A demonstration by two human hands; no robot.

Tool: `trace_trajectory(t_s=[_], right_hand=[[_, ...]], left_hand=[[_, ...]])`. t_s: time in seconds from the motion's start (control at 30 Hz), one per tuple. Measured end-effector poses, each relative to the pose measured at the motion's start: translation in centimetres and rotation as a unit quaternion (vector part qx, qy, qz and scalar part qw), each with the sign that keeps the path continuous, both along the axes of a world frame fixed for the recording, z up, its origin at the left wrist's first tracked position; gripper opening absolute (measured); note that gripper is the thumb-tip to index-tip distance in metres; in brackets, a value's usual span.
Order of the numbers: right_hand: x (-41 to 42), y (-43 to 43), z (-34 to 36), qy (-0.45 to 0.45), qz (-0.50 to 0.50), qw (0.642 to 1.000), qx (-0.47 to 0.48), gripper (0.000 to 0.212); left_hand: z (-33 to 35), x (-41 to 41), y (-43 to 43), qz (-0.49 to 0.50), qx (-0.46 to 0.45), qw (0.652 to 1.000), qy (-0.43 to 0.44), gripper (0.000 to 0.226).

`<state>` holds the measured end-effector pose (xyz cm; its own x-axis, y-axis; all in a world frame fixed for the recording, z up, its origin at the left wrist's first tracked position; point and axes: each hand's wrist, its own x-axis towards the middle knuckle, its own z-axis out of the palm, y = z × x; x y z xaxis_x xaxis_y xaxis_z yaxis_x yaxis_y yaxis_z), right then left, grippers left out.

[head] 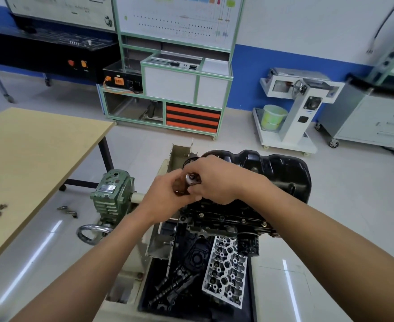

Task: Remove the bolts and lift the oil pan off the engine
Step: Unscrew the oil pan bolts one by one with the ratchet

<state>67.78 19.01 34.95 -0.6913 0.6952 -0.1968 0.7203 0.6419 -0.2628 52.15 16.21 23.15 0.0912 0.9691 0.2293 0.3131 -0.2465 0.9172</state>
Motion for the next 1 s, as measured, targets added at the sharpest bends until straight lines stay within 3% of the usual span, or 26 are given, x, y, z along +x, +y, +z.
trace_trajectory(t_s=[0.1,0.2,0.3,0.4,0.5,0.6,0.67,0.77,0.8,0.9,1.0], right_hand=[[-0.1,0.1,0.9,-0.029,0.047,0.998,-0.005,0.031],[-0.5,0.4,1.5,-0.055,0.058,0.997,0.008,0.031],[-0.7,0.6,1.3,-0.028,0.025,0.999,-0.008,0.021],[-1.0,-0.1,0.0,0.083,-0.063,0.988,-0.112,0.012],[-1.4,-1.1,-1.3,0.159,-0.158,0.960,-0.168,0.017],[-1.2,-0.7,-0.4,0.147,-0.195,0.950,-0.194,0.026],[-0.8,0.1,0.9,0.096,-0.158,0.974,-0.128,0.025],[-0.7,1.0,2.1,-0.028,-0.035,0.997,0.057,0.012],[-0.7,1.2,2.2,-0.061,-0.001,0.993,0.105,0.007],[-0.5,1.7,2.3,-0.123,0.094,0.961,0.229,0.023],[-0.5,2.2,1.9,-0.121,0.179,0.933,0.289,0.029]], left_hand=[[1.0,-1.0,0.4,-0.076,-0.028,0.994,0.077,0.021],[1.6,-1.4,1.0,-0.106,-0.042,0.985,0.129,0.004],[1.8,-1.7,1.0,-0.112,-0.047,0.988,0.097,0.005],[1.7,-1.8,0.9,-0.107,-0.034,0.992,0.052,0.007],[1.1,-1.6,0.8,-0.069,-0.021,0.996,0.047,0.019],[0.6,-1.2,0.6,-0.028,-0.007,0.999,0.039,0.019],[0.3,-0.9,0.7,-0.001,-0.008,1.000,0.016,0.006],[0.3,-0.4,0.8,0.047,-0.009,0.999,0.001,0.016],[0.3,-0.4,0.8,0.043,-0.011,0.999,0.008,0.018],[0.6,-0.4,0.7,-0.021,-0.025,0.998,0.052,0.028],[1.2,-0.8,0.9,-0.052,-0.025,0.996,0.071,0.034]])
